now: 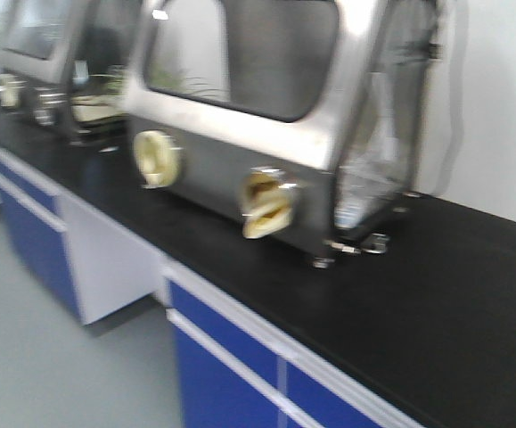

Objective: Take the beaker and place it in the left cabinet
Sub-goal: 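Hold the beaker in the right gripper while turning away from the bench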

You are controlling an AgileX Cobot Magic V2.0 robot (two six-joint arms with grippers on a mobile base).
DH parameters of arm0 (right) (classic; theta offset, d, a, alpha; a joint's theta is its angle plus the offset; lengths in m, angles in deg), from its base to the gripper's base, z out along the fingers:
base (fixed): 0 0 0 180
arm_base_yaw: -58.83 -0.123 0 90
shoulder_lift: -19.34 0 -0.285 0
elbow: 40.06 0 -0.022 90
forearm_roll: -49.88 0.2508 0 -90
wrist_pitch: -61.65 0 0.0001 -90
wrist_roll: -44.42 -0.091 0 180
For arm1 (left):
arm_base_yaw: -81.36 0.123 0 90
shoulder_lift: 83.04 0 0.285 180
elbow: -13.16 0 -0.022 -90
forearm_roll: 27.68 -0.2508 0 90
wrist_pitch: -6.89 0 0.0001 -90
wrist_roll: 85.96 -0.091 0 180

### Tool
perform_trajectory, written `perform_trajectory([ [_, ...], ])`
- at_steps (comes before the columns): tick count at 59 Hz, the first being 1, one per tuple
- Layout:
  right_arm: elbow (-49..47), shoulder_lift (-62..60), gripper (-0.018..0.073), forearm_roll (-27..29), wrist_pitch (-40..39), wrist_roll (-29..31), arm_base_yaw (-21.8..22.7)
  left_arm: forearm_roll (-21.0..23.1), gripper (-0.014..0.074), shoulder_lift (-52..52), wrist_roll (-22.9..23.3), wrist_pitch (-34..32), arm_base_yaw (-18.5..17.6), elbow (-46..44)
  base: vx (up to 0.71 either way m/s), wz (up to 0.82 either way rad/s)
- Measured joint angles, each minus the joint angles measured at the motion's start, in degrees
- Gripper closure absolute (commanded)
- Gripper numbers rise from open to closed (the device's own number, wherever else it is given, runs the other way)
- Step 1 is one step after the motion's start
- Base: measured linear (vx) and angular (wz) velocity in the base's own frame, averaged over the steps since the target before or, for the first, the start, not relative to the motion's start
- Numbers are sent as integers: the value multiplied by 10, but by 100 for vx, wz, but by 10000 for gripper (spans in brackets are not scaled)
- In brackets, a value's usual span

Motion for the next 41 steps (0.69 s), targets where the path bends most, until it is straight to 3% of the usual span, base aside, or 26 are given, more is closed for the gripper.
perform_trajectory([
  [15,0,0,561,0,0,0,0,0,593,0,0,0,0,0,14,91],
  [41,0,0,561,0,0,0,0,0,593,0,0,0,0,0,33,58],
])
